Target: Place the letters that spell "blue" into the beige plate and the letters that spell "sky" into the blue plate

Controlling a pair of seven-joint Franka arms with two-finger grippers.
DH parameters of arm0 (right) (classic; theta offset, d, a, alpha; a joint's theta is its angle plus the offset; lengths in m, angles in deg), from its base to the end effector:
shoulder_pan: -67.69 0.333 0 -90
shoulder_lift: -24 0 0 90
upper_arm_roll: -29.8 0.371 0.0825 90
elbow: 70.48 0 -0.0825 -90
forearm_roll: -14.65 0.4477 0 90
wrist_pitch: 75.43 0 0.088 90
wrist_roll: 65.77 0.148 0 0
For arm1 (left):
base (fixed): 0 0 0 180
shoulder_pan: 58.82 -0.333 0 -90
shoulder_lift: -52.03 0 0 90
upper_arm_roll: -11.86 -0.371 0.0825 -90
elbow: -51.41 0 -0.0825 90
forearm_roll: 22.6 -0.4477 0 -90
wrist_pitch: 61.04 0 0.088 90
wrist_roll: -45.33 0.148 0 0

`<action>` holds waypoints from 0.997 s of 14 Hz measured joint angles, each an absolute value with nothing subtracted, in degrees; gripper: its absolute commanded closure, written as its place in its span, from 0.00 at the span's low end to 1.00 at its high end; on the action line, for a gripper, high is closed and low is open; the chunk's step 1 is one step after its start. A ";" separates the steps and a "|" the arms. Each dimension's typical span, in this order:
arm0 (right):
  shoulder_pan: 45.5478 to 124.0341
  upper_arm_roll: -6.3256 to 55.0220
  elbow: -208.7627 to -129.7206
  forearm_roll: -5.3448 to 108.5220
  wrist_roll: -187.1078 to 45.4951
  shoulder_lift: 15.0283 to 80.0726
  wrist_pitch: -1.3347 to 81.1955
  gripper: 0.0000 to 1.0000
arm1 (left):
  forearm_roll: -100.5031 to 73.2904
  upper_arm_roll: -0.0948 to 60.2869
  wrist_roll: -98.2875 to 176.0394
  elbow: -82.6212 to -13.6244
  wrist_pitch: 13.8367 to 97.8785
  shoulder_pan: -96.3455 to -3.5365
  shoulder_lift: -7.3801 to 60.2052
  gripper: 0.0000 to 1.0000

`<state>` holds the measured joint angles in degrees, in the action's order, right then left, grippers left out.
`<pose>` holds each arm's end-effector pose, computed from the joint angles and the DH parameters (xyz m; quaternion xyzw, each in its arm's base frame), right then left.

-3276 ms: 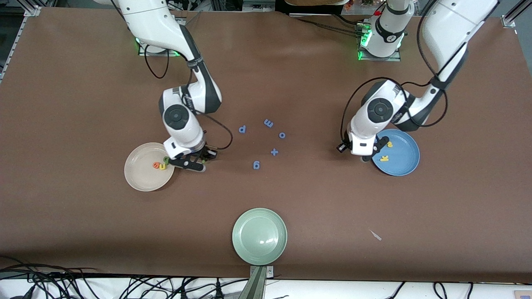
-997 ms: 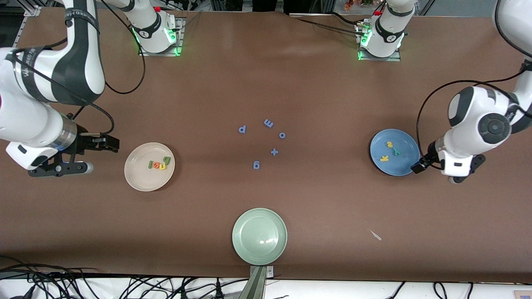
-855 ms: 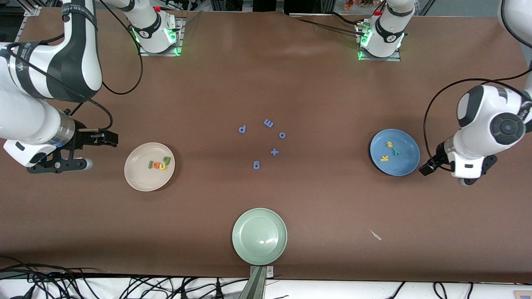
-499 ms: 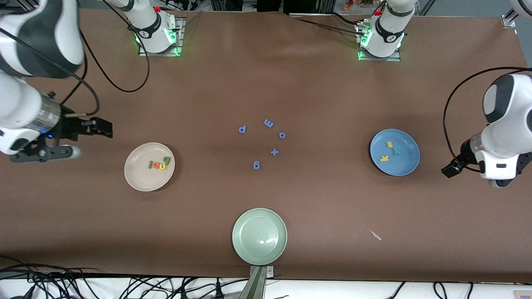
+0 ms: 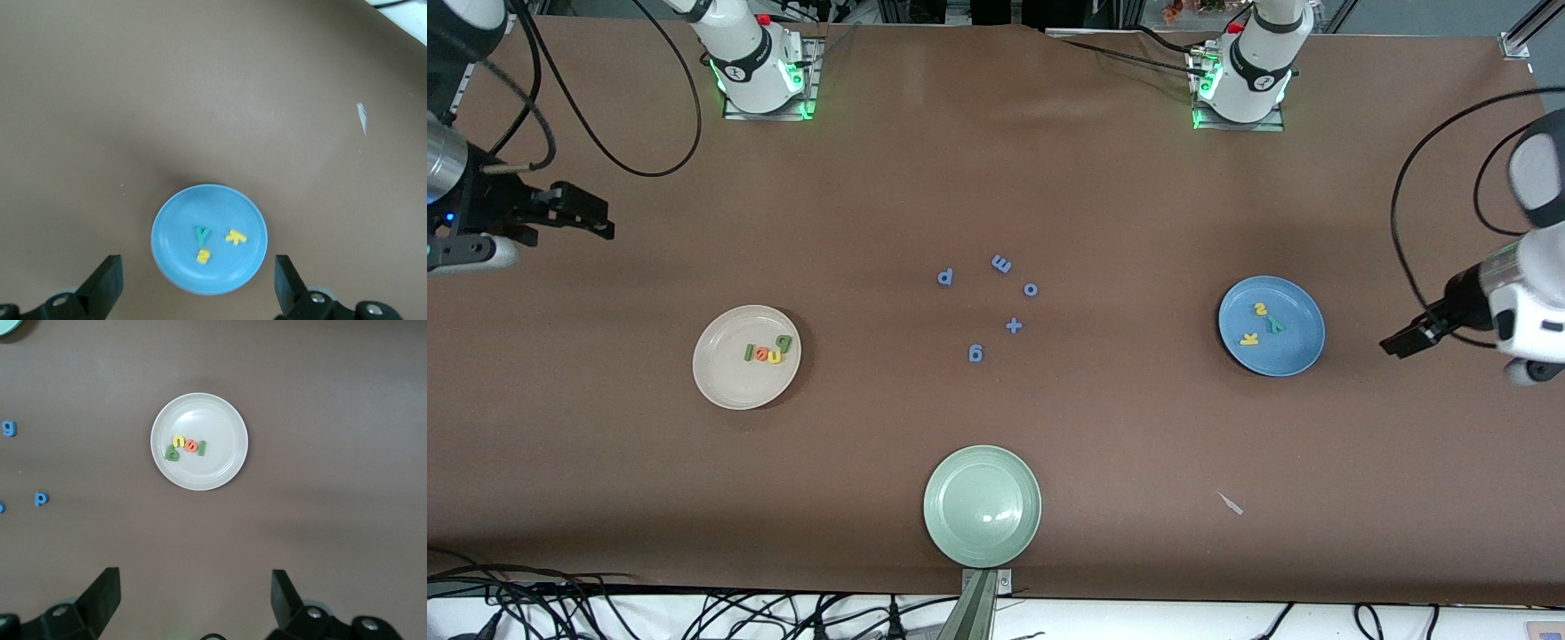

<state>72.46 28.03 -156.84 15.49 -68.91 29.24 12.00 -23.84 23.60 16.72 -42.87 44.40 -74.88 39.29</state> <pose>0.6418 0.0367 0.6109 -0.9979 -0.0536 0.0364 0.0060 0.6948 0.0650 0.4771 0.9591 0.2826 -0.0137 0.0094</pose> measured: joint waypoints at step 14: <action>71.31 27.77 -156.31 14.03 -68.76 28.12 12.28 0.00 | -23.13 7.23 33.41 -43.07 30.99 -55.51 50.73 0.00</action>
